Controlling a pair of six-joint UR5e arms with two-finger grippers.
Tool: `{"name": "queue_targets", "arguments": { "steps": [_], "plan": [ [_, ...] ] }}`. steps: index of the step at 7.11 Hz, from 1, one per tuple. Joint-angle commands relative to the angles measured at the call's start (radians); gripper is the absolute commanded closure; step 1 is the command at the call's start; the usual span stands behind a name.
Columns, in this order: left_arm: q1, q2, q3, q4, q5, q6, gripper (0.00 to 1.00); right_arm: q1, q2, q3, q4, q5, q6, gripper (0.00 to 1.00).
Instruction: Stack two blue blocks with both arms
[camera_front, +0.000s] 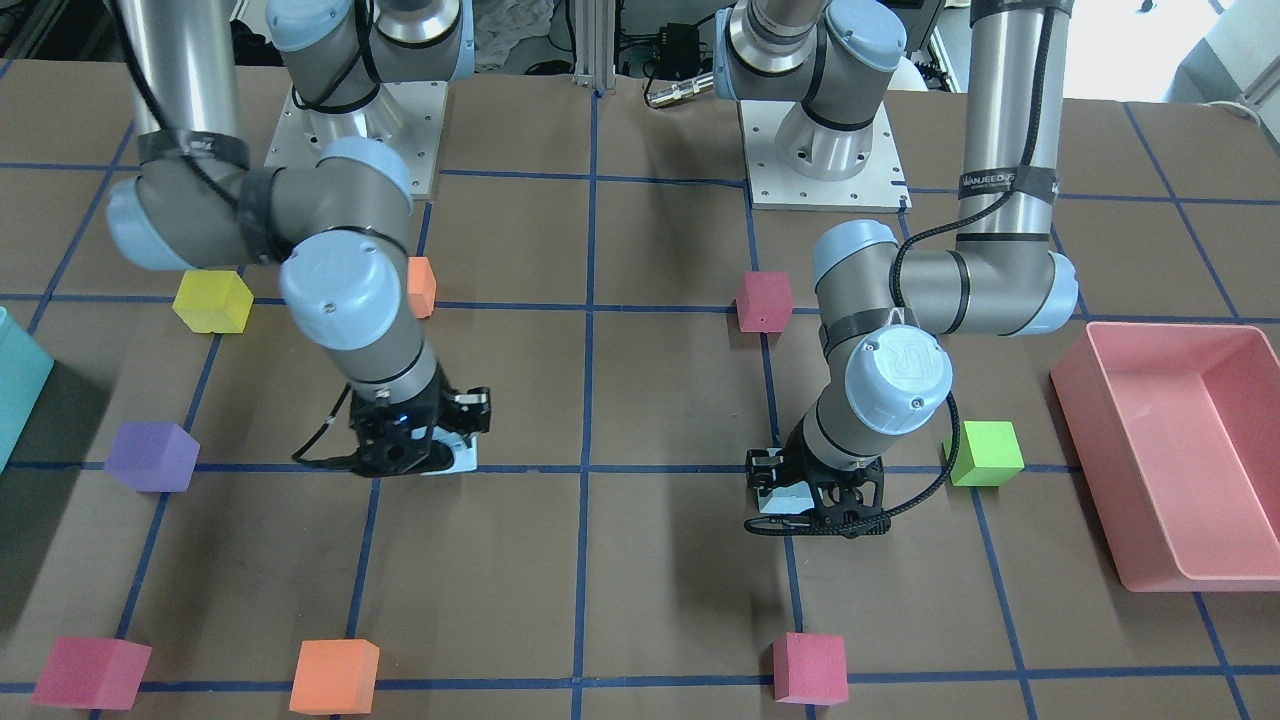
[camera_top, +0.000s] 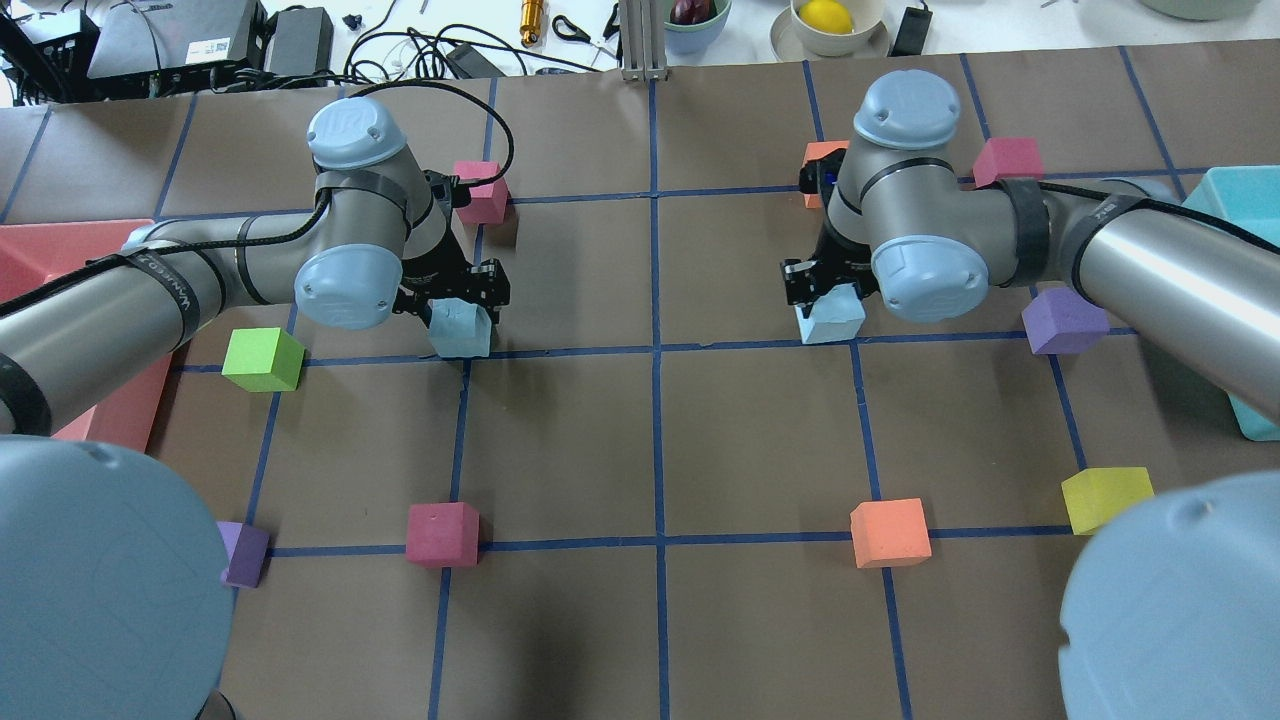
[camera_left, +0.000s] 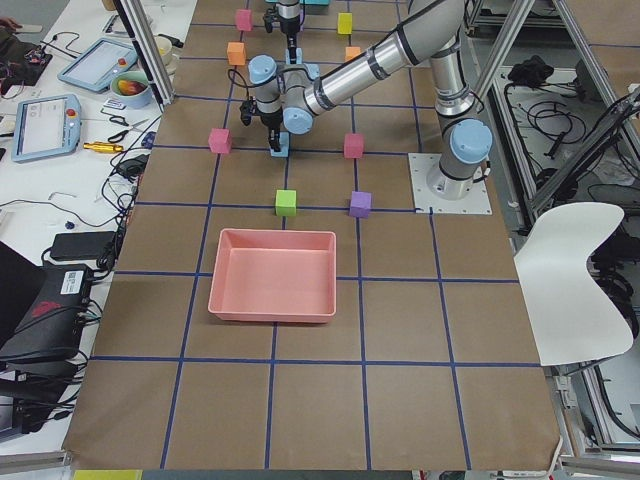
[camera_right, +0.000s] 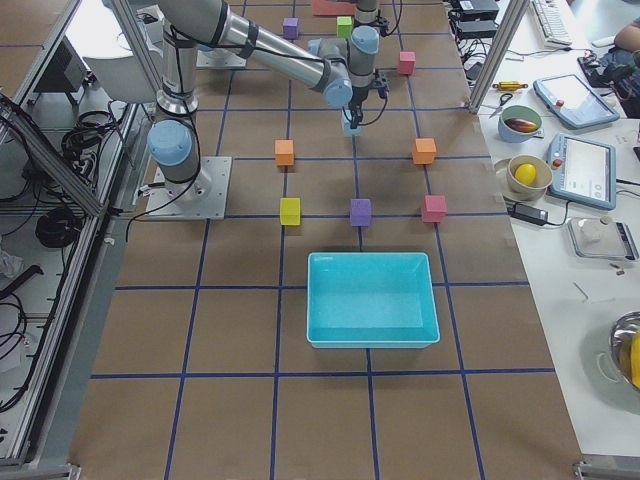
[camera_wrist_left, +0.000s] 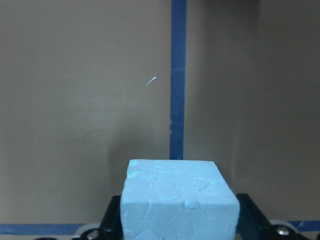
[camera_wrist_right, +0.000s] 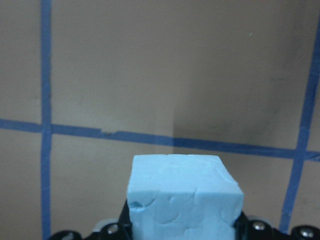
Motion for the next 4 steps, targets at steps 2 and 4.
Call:
{"name": "queue_targets", "arguments": {
  "steps": [2,4],
  "plan": [
    [0.000,0.022,0.037,-0.023,0.001,0.000,1.00,0.267,-0.034,0.111,0.026,0.024,0.253,0.85],
    [-0.006,0.060,0.066,-0.121,-0.006,0.000,1.00,0.310,-0.054,0.265,-0.110,0.024,0.261,0.79]
  ]
}}
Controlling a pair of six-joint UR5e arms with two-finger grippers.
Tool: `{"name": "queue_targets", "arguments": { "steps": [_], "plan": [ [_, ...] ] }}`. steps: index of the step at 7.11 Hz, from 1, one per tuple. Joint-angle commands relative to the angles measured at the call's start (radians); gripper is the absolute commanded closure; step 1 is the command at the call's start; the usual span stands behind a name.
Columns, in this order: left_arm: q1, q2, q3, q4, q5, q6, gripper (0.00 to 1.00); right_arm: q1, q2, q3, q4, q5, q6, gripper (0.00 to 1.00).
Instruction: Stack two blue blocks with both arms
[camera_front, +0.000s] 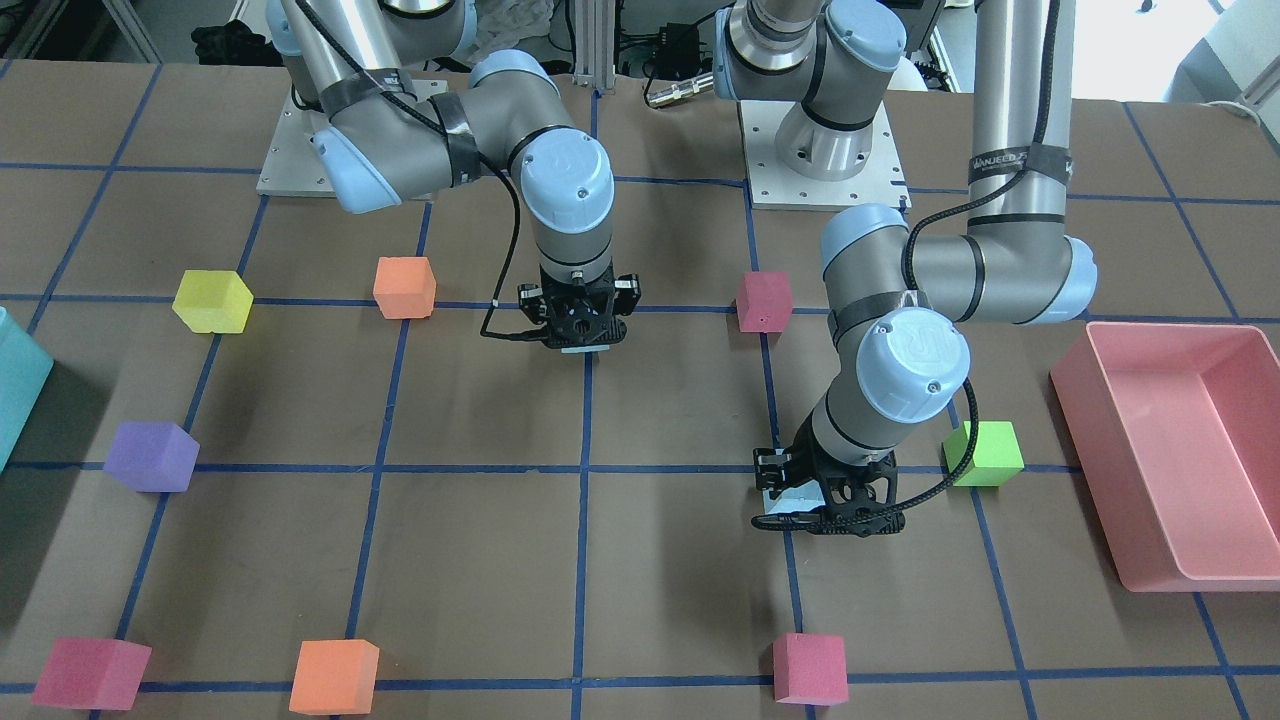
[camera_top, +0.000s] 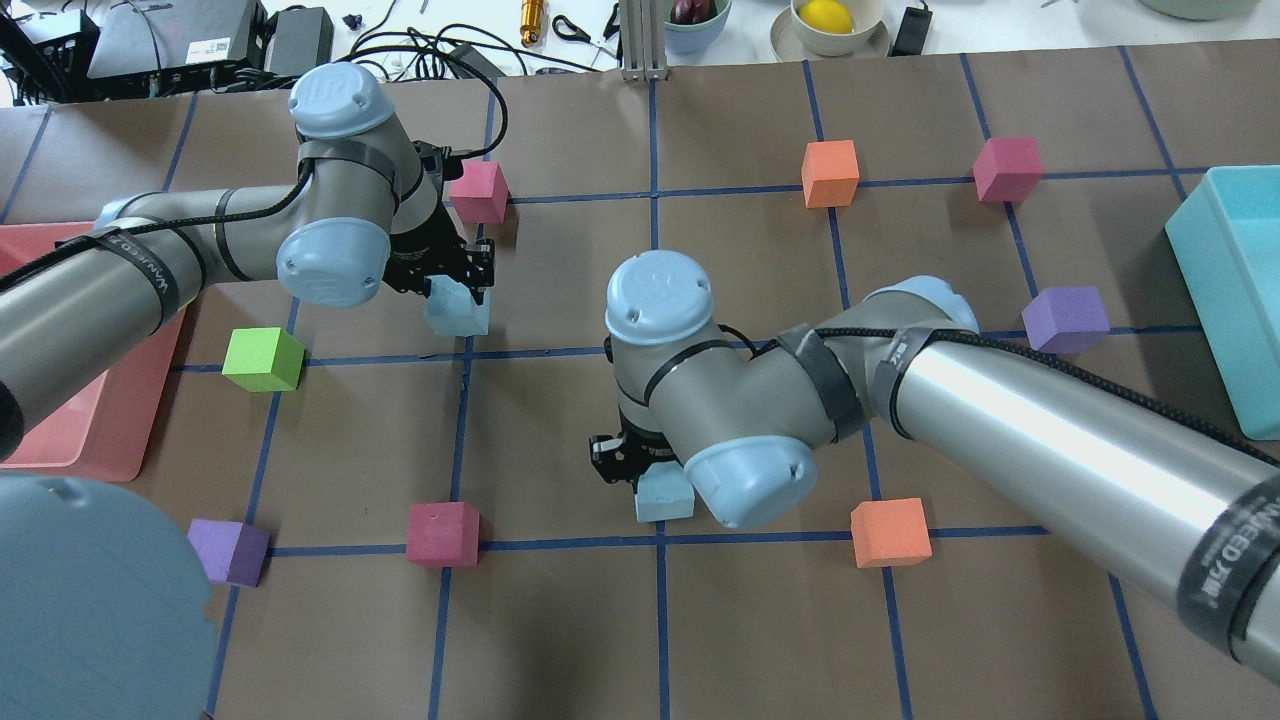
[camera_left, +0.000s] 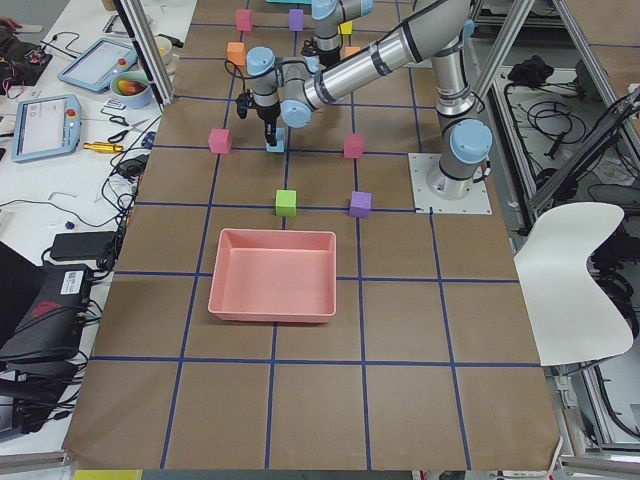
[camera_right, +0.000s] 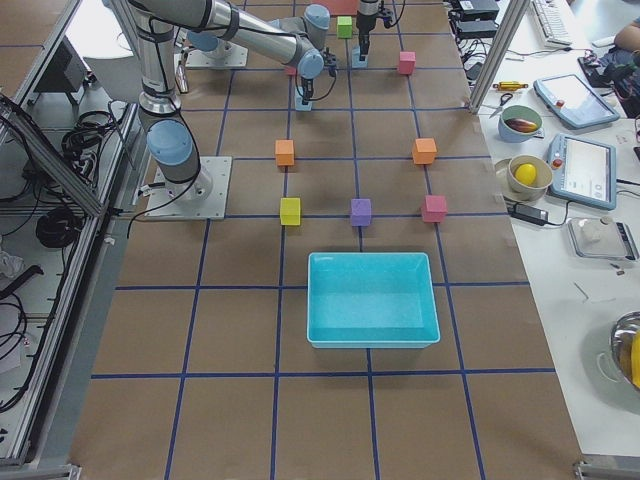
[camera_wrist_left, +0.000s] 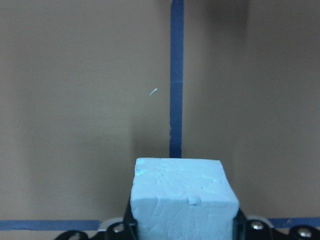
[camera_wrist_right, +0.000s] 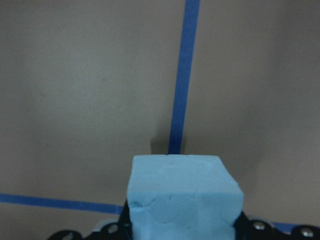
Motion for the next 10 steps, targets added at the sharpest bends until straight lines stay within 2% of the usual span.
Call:
{"name": "queue_targets", "arguments": {
  "steps": [1,2,3,4,5,6,7,8,9,10],
  "plan": [
    [-0.008,0.055,0.018,-0.094,-0.006,-0.001,1.00,0.035,-0.009,0.084,-0.087,0.004,0.014,0.37],
    [-0.013,0.093,0.015,-0.137,-0.008,-0.002,1.00,0.016,-0.018,0.058,-0.077,0.001,0.016,0.00],
    [-0.034,0.142,0.018,-0.189,-0.011,-0.004,1.00,0.006,-0.049,0.011,-0.016,-0.006,0.000,0.00],
    [-0.051,0.182,0.006,-0.232,-0.024,-0.019,1.00,-0.033,-0.110,-0.085,0.149,-0.007,-0.018,0.00],
    [-0.081,0.210,-0.008,-0.245,-0.040,-0.053,1.00,-0.081,-0.165,-0.229,0.358,0.002,-0.035,0.00],
    [-0.111,0.233,-0.030,-0.245,-0.043,-0.079,1.00,-0.113,-0.167,-0.420,0.538,-0.001,-0.044,0.00],
    [-0.144,0.263,-0.072,-0.248,-0.054,-0.150,1.00,-0.203,-0.158,-0.606,0.748,0.002,-0.078,0.00],
    [-0.211,0.289,-0.143,-0.233,-0.061,-0.210,1.00,-0.291,-0.160,-0.682,0.850,0.002,-0.169,0.00],
    [-0.296,0.296,-0.168,-0.228,-0.060,-0.276,1.00,-0.358,-0.147,-0.668,0.844,-0.031,-0.305,0.00],
    [-0.388,0.279,-0.168,-0.222,-0.058,-0.401,1.00,-0.408,-0.150,-0.598,0.731,-0.135,-0.437,0.00]
  ]
}}
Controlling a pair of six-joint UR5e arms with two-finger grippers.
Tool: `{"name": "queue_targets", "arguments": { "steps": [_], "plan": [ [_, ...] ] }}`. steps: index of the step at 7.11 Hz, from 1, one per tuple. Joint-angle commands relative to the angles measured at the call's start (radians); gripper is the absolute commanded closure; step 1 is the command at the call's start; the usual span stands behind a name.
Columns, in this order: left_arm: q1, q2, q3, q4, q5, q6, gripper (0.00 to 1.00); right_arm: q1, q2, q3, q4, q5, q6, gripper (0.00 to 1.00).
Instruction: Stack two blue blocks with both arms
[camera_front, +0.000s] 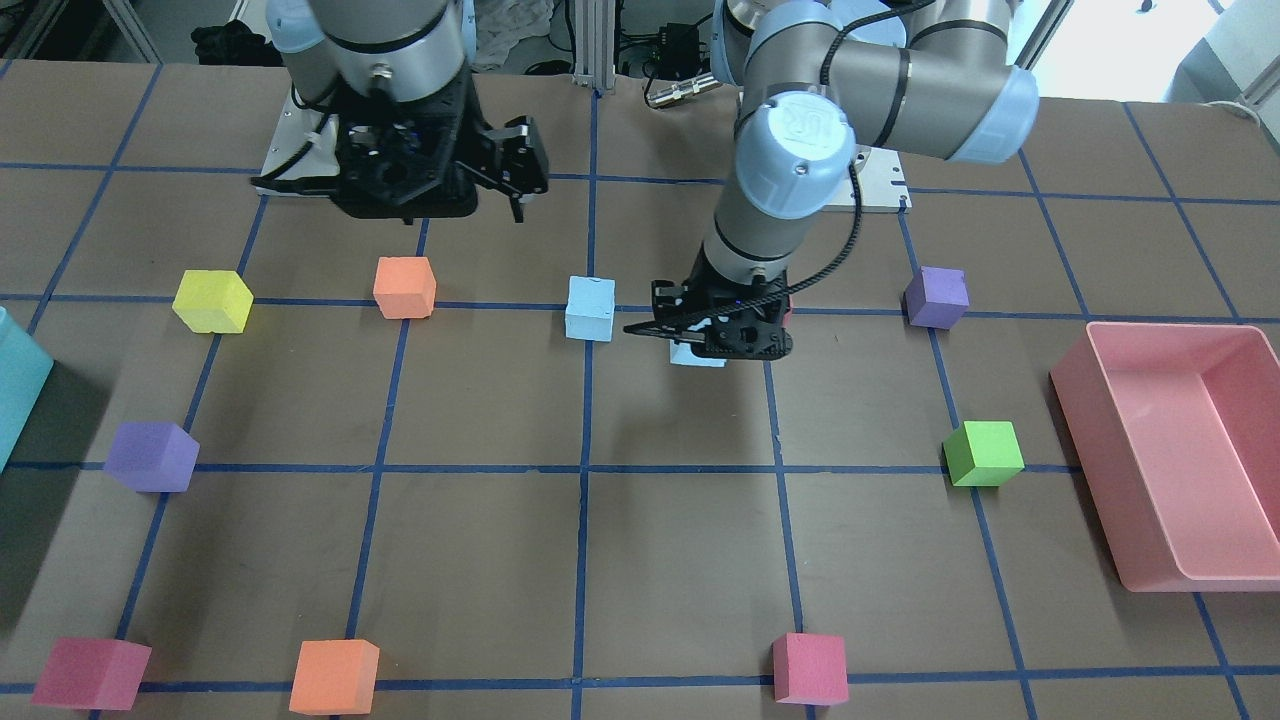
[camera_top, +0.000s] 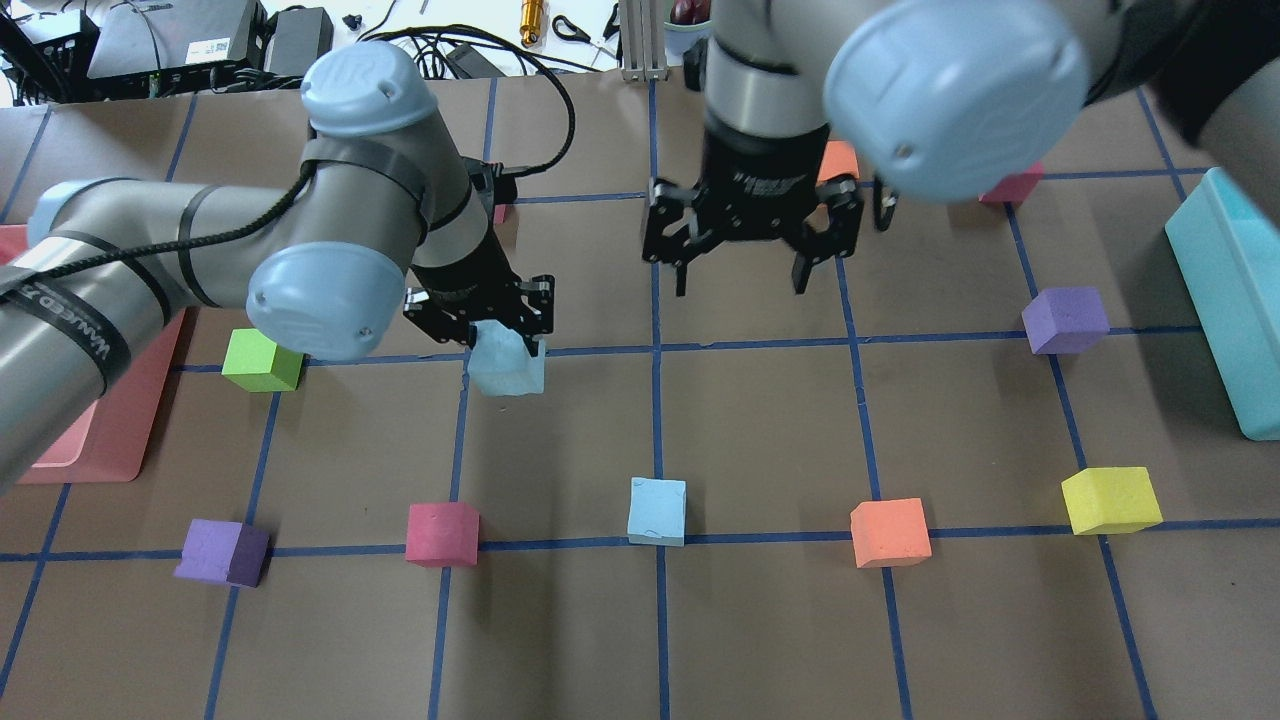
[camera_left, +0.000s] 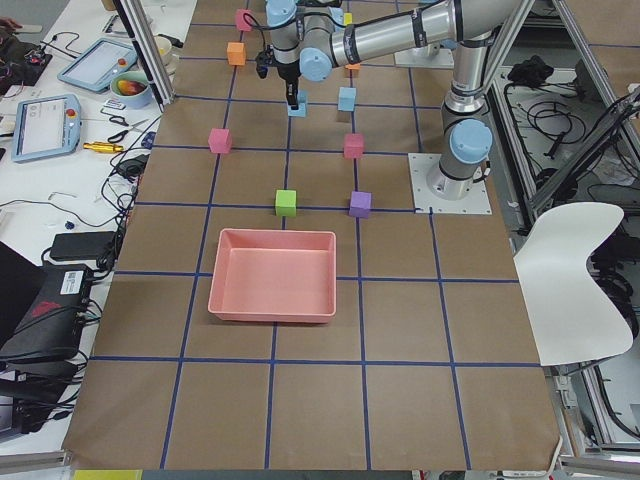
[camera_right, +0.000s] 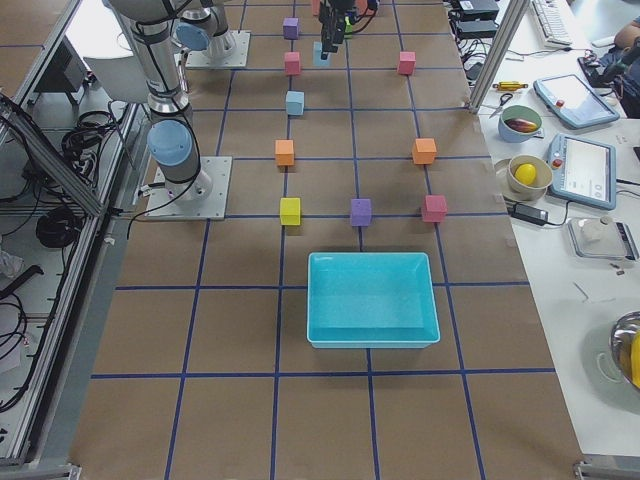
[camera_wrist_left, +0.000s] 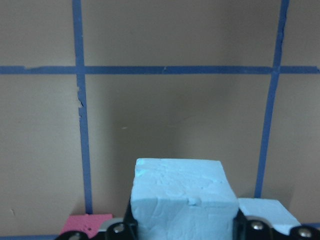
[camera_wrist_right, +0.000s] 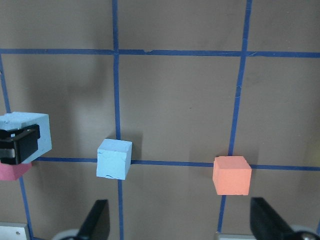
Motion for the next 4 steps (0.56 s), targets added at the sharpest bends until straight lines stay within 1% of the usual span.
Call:
{"name": "queue_targets", "arguments": {
  "steps": [1,2,3,4],
  "plan": [
    [-0.179,-0.019,-0.019,0.055,-0.001,-0.191,1.00,-0.076,-0.038,0.139,-0.245,-0.092,-0.169,0.00],
    [-0.220,-0.013,-0.032,0.070,-0.004,-0.213,1.00,-0.074,-0.075,0.248,-0.397,-0.086,-0.160,0.00],
    [-0.245,-0.019,-0.049,0.074,-0.004,-0.248,1.00,-0.074,-0.119,0.301,-0.420,-0.060,-0.157,0.00],
    [-0.248,-0.031,-0.061,0.118,-0.003,-0.247,1.00,-0.077,-0.124,0.295,-0.422,-0.052,-0.155,0.00]
  ]
}}
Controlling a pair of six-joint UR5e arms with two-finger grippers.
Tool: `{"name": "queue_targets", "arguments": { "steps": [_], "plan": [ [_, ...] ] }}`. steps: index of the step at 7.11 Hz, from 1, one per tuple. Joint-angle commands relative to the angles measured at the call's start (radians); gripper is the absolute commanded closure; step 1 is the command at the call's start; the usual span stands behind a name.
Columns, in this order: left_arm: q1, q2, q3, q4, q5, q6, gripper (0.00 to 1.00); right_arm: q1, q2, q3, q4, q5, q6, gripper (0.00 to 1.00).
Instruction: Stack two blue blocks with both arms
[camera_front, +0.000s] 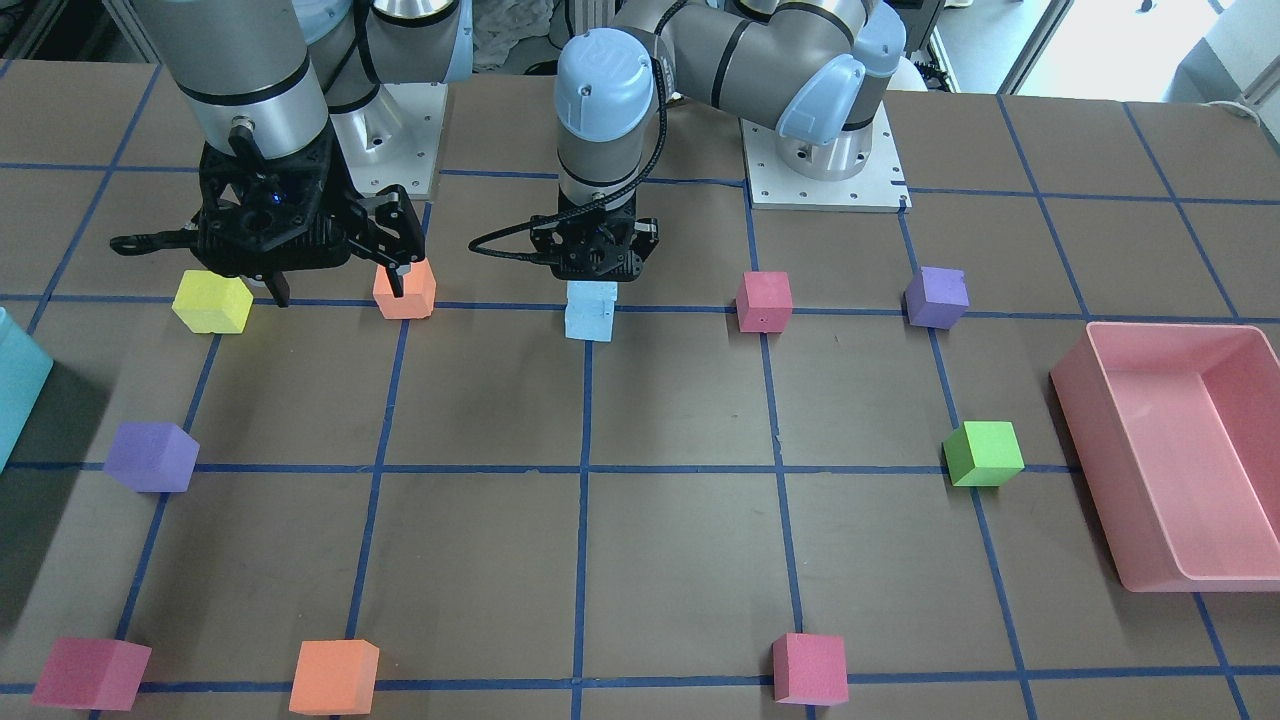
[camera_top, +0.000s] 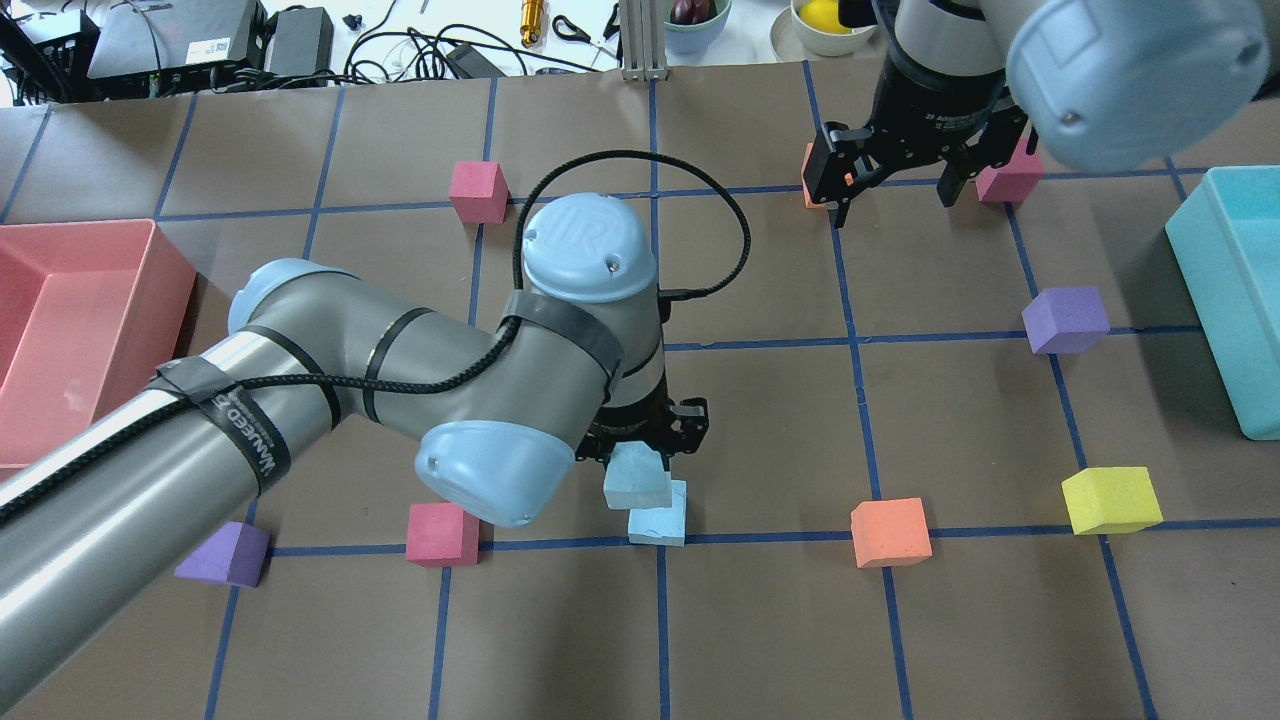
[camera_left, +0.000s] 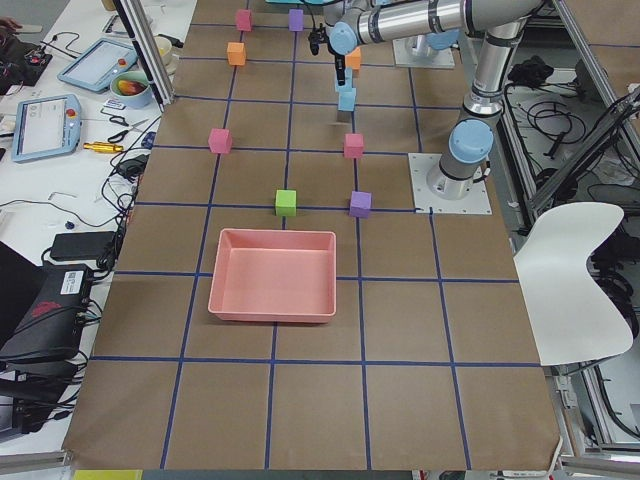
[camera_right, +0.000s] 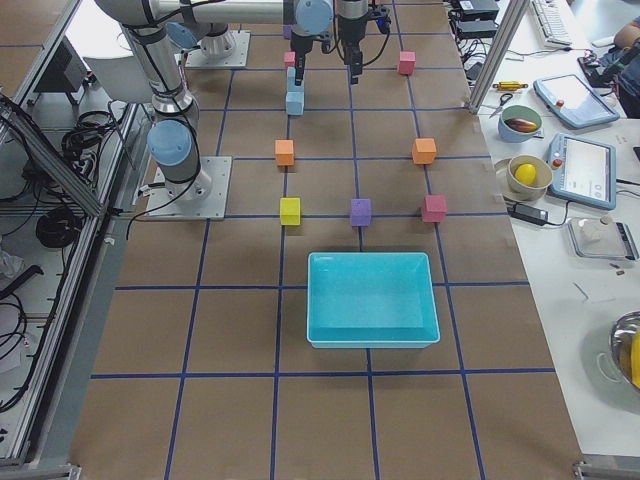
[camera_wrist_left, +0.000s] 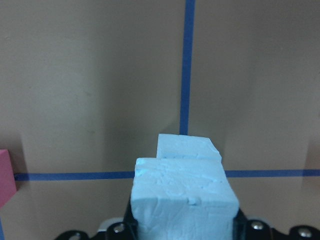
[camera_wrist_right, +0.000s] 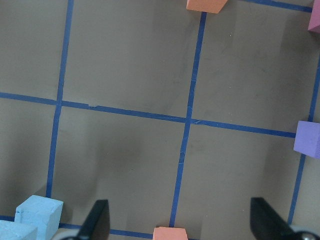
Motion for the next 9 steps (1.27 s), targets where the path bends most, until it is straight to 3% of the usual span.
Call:
{"name": "queue_targets", "arguments": {
  "steps": [1,9],
  "plan": [
    [-0.019,-0.020,-0.017,0.050,0.002,-0.017,1.00,-0.005,-0.022,0.015,-0.030,0.006,0.001,0.00],
    [-0.007,-0.034,-0.033,0.095,0.015,0.037,1.00,-0.008,-0.020,0.018,-0.022,0.011,-0.010,0.00]
  ]
}}
